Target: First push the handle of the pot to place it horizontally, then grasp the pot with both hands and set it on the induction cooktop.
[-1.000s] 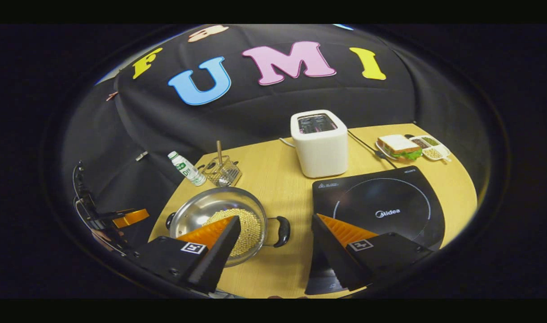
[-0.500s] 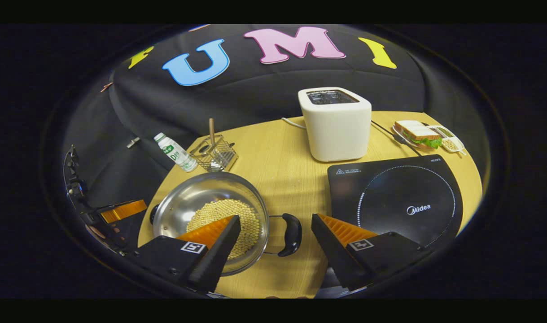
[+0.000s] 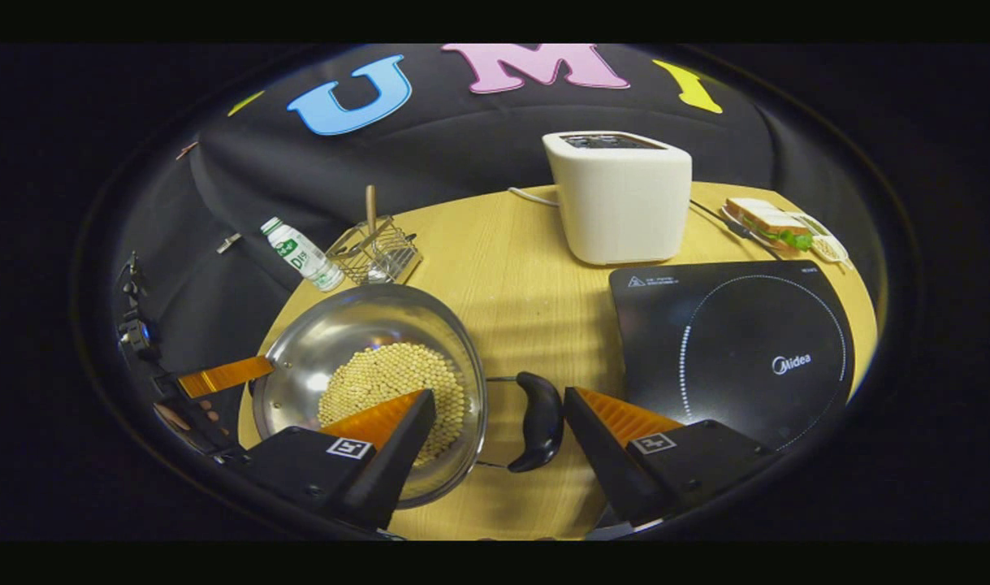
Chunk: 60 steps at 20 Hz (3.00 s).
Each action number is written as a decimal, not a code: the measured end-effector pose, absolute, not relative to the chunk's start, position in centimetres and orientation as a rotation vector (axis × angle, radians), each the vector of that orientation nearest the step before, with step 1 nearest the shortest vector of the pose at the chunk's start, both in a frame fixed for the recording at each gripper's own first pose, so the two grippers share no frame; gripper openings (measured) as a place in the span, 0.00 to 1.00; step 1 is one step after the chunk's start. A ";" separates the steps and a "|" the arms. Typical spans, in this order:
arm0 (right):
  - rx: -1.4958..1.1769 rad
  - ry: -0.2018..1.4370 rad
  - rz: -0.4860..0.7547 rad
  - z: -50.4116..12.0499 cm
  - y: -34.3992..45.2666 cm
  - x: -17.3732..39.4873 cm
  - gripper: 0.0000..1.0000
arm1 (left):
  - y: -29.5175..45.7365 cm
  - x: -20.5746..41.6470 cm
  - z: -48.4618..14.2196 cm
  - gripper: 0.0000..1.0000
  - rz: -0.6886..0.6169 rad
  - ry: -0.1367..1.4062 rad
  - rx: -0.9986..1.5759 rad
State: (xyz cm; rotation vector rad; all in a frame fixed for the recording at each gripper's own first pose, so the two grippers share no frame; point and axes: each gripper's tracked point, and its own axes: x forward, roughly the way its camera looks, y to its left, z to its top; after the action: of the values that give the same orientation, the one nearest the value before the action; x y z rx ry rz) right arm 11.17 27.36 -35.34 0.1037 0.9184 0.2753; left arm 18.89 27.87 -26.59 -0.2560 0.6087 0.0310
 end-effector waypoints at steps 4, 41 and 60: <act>0.082 0.925 0.273 -36.5 27.7 11.0 0.99 | 27.5 19.0 -28.0 0.96 0.028 0.638 -0.296; -0.011 0.870 0.239 -35.7 26.9 10.6 0.61 | 26.3 16.8 -28.8 0.57 0.058 0.692 -0.308; 0.057 0.793 0.148 -25.6 13.6 9.2 0.61 | 12.5 17.0 -20.7 0.57 -0.073 0.643 -0.250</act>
State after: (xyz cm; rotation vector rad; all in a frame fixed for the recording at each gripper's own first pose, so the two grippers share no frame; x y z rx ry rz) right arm 9.19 13.61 -25.58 0.0573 0.7928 0.1480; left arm 17.04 12.49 -20.72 -0.2504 0.6433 -0.0729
